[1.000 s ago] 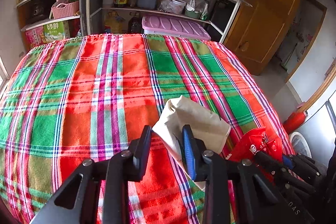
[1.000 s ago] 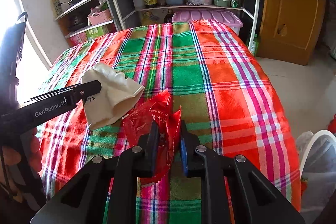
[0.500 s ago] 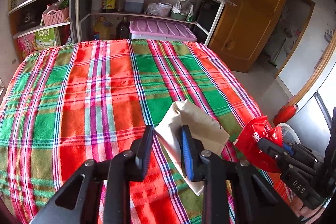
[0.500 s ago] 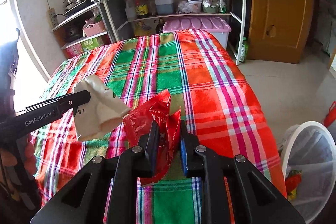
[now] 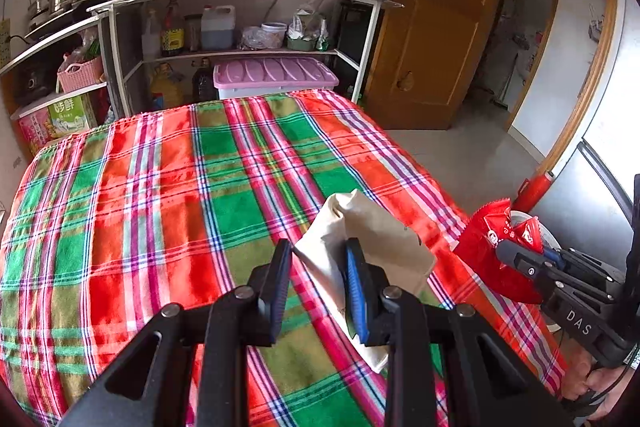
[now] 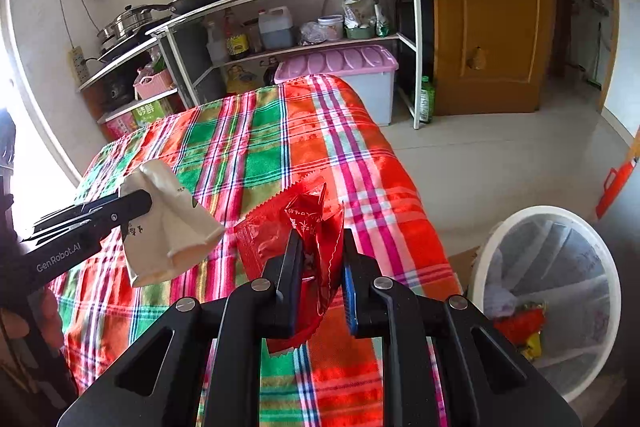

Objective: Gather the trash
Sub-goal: 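Carry the paper cup and red packet with both tools over the white bin, then open the left tool to drop the paper cup while the right tool drops the red packet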

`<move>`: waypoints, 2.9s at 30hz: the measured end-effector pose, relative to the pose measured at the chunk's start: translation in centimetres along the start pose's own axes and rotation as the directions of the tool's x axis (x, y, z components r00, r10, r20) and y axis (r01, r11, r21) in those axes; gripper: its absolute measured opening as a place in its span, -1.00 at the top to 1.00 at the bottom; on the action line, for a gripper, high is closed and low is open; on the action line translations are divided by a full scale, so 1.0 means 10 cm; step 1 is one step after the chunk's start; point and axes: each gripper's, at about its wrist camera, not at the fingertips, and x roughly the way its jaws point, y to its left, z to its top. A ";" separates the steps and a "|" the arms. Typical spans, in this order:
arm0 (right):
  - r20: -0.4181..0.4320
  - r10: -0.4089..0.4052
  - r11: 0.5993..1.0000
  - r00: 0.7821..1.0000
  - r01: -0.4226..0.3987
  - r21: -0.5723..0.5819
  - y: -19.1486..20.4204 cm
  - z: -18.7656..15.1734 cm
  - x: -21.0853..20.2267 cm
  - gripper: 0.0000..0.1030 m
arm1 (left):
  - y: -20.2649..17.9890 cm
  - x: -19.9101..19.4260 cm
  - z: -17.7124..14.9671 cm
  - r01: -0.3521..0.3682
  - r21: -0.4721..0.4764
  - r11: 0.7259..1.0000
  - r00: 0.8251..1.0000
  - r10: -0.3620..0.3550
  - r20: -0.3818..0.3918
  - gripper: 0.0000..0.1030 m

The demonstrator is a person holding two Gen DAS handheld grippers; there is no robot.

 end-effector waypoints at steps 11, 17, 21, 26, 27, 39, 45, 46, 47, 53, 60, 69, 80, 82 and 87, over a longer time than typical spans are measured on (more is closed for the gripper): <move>0.051 -0.066 0.995 0.996 0.062 0.071 -0.49 -0.10 -0.41 0.66 | -0.66 -0.04 -0.05 0.052 0.109 0.993 0.999 -0.052 0.004 0.45; 0.066 -0.103 0.989 0.993 0.095 0.113 -0.79 -0.20 -0.60 0.66 | -1.01 -0.02 -0.07 0.086 0.149 0.985 0.996 -0.087 -0.001 0.45; 0.076 -0.136 0.981 0.988 0.124 0.149 -1.02 -0.27 -0.75 0.66 | -1.31 0.03 -0.07 0.117 0.188 0.975 0.993 -0.117 -0.014 0.45; 0.082 -0.191 0.966 0.978 0.172 0.193 -1.34 -0.35 -0.93 0.66 | -1.70 0.10 -0.10 0.166 0.235 0.958 0.986 -0.162 -0.035 0.45; 0.083 -0.202 0.962 0.976 0.182 0.202 -1.40 -0.37 -0.97 0.66 | -1.78 0.12 -0.11 0.177 0.244 0.954 0.984 -0.172 -0.042 0.45; 0.056 -0.288 0.925 0.956 0.262 0.275 -2.01 -0.59 -1.23 0.66 | -2.56 0.32 -0.17 0.235 0.320 0.918 0.972 -0.217 -0.093 0.45; 0.001 -0.311 0.910 0.950 0.298 0.289 -2.27 -0.69 -1.14 0.66 | -2.81 0.48 -0.19 0.244 0.339 0.909 0.969 -0.215 -0.122 0.45; -0.007 -0.312 0.908 0.950 0.300 0.294 -2.31 -0.70 -1.11 0.66 | -2.84 0.52 -0.20 0.245 0.343 0.907 0.969 -0.213 -0.129 0.45; -0.018 -0.313 0.905 0.949 0.304 0.297 -2.34 -0.72 -1.08 0.66 | -2.86 0.57 -0.21 0.246 0.343 0.907 0.968 -0.210 -0.139 0.45; -0.079 -0.317 0.903 0.945 0.326 0.280 -2.46 -0.77 -0.86 0.65 | -2.89 0.81 -0.26 0.249 0.319 0.915 0.961 -0.193 -0.197 0.44; -0.135 -0.325 0.903 0.936 0.350 0.251 -2.48 -0.78 -0.66 0.54 | -2.84 0.94 -0.30 0.236 0.297 0.925 0.959 -0.172 -0.226 0.43; -0.120 -0.321 0.900 0.939 0.342 0.270 -2.47 -0.79 -0.68 0.11 | -2.84 0.90 -0.31 0.230 0.297 0.927 0.963 -0.171 -0.210 0.02; -0.063 -0.348 0.890 0.935 0.351 0.291 -2.32 -0.83 -0.93 0.11 | -2.72 0.62 -0.33 0.208 0.290 0.934 0.975 -0.173 -0.143 -0.15; -0.044 -0.356 0.890 0.933 0.353 0.287 -2.26 -0.83 -1.00 0.11 | -2.69 0.54 -0.33 0.221 0.281 0.934 0.972 -0.189 -0.137 -0.16; 0.008 -0.377 0.891 0.926 0.360 0.278 -2.04 -0.85 -1.21 0.11 | -2.63 0.29 -0.37 0.219 0.284 0.934 0.975 -0.200 -0.093 -0.23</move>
